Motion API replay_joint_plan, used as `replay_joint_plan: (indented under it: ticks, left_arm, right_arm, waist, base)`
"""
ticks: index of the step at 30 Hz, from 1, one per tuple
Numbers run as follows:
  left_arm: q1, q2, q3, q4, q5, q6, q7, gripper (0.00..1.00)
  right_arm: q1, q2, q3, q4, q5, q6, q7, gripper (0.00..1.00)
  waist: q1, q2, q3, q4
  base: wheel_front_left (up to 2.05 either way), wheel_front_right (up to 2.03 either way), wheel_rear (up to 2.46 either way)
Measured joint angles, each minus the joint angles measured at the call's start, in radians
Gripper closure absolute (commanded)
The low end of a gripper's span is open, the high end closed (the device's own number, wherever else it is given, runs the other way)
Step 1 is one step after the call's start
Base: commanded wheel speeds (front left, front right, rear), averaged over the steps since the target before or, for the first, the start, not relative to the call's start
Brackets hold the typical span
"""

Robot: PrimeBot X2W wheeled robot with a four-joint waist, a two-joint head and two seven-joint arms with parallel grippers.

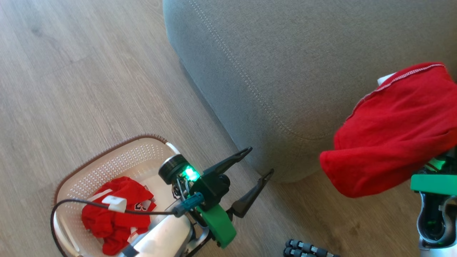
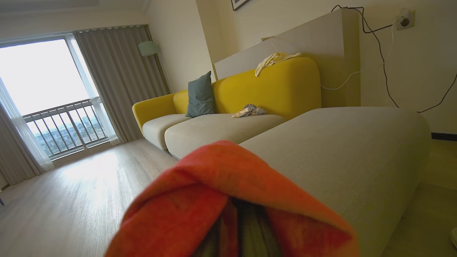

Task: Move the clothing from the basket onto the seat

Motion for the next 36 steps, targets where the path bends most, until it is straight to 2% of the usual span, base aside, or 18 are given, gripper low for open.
replay_joint_plan:
  ticks: [11, 18, 23, 28, 31, 36]
  left_arm:
    - [0.001, 0.006, 0.026, -0.03, 0.005, 0.0, 0.0, 0.0]
    - [0.002, 0.009, 0.099, -0.048, 0.059, 0.0, 0.0, 0.0]
    - [-0.001, 0.029, 0.111, -0.068, 0.092, 0.0, 0.0, 0.0]
    - [-0.015, 0.066, 0.105, -0.085, 0.109, 0.0, 0.0, 0.0]
    - [-0.044, 0.071, 0.095, -0.091, 0.109, 0.0, 0.0, 0.0]
    - [-0.073, 0.085, 0.077, -0.113, 0.109, 0.0, 0.0, 0.0]
  right_arm:
    - [-0.014, 0.0, -0.022, -0.012, -0.032, 0.0, 0.0, 1.0]
    - [-0.179, -0.004, -0.029, -0.012, -0.094, 0.0, -0.002, 1.0]
    - [-0.345, -0.078, -0.018, 0.041, -0.077, 0.0, -0.003, 1.0]
    - [-0.534, -0.184, -0.022, 0.134, -0.06, 0.0, -0.003, 1.0]
    - [-0.627, -0.248, -0.042, 0.21, -0.045, 0.0, -0.003, 1.0]
    - [-0.768, -0.319, -0.058, 0.34, -0.028, 0.0, -0.003, 1.0]
  waist:
    - [0.0, 0.0, 0.006, 0.005]
    - [0.0, 0.0, 0.049, 0.011]
    - [0.0001, 0.0, 0.109, 0.014]
    - [0.0002, 0.0, 0.175, 0.025]
    - [0.0002, 0.0, 0.203, 0.052]
    - [0.0001, 0.0, 0.254, 0.096]
  base:
    - [0.0, 0.0, 0.0]
    - [0.0, 0.0, 0.0]
    - [0.0, 0.0, 0.0]
    - [0.0, 0.0, 0.0]
    - [0.0, 0.0, 0.0]
    - [0.0, 0.0, 0.0]
